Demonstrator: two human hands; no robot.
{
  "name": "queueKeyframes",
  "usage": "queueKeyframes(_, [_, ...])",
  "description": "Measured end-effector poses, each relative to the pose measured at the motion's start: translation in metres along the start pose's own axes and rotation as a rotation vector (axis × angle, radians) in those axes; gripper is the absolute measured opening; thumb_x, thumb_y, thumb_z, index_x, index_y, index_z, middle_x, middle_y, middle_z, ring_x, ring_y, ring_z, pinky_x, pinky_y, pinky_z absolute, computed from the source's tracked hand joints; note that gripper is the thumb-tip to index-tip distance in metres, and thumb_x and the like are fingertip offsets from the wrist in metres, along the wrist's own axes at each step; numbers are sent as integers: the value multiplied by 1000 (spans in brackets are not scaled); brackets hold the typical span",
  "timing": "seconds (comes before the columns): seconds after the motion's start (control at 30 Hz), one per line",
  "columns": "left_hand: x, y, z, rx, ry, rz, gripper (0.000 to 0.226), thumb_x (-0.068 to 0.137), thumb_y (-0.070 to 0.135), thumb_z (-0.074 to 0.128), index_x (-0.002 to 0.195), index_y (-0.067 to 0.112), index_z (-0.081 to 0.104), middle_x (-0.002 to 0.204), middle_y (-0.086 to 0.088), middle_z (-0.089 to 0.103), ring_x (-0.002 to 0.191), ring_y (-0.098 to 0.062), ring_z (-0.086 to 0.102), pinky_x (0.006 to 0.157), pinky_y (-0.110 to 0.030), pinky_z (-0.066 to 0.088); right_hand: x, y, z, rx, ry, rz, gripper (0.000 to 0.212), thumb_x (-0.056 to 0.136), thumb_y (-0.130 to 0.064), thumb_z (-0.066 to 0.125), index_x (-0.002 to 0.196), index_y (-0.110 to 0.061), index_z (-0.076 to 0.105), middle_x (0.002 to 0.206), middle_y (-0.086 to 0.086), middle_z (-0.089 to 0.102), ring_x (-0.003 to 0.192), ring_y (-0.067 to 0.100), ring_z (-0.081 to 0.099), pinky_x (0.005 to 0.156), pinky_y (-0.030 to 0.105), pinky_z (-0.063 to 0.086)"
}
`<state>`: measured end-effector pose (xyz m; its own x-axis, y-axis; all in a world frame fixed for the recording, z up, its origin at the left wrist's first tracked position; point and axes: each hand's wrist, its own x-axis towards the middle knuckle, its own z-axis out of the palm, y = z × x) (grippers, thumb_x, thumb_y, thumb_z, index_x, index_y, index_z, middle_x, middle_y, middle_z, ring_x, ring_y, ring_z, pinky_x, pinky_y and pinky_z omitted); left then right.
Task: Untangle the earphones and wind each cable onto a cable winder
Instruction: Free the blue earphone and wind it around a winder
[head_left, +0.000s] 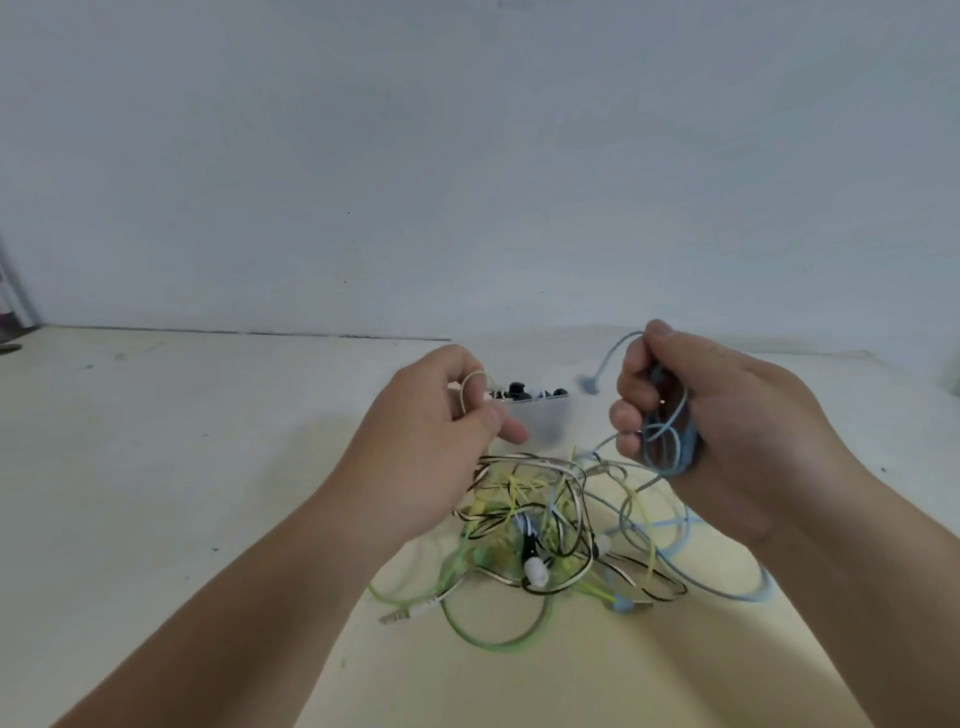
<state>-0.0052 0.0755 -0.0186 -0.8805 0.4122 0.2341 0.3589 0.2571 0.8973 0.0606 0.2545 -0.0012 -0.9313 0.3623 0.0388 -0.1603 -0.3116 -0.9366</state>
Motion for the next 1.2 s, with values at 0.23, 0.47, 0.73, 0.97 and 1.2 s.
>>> queueKeyframes(0.23, [3, 1, -7, 119, 179, -16, 10, 99, 29, 51, 91, 27, 47, 76, -4, 70, 42, -9, 40, 47, -26, 38, 4, -8, -16, -223, -86, -112, 22, 58, -9, 77, 72, -12, 60, 58, 4, 48, 50, 16, 51, 52, 27, 51])
queueKeyframes(0.47, [7, -5, -9, 173, 106, 23, 10, 94, 33, 62, 94, 25, 56, 46, 10, 46, 37, -6, 39, 48, -24, 33, -11, -3, -8, -1144, -383, -118, 41, 73, -56, 76, 83, -16, 72, 52, -5, 39, 48, 15, 35, 49, 27, 31])
queueKeyframes(0.73, [9, -8, -11, 196, 254, 68, 8, 97, 26, 59, 89, 26, 56, 60, 4, 54, 42, -3, 45, 45, -19, 34, -11, -3, -6, -1026, -530, -78, 9, 77, -29, 81, 76, -22, 77, 51, -11, 50, 48, 9, 37, 49, 17, 32])
queueKeyframes(0.97, [6, -4, -16, 234, 160, 46, 33, 90, 63, 44, 102, 35, 55, 102, 7, 59, 75, 0, 60, 69, -29, 47, -4, 0, -7, -567, -260, -220, 16, 87, -23, 71, 73, -15, 70, 74, 3, 65, 69, 18, 58, 66, 35, 45])
queueKeyframes(1.2, [0, 6, -13, 125, 83, 339, 16, 78, 18, 72, 71, 31, 66, 83, 10, 59, 61, -13, 53, 56, -23, 42, -3, 4, 3, -245, -127, -183, 35, 97, -13, 54, 65, -19, 67, 73, 6, 68, 61, 24, 59, 59, 36, 49])
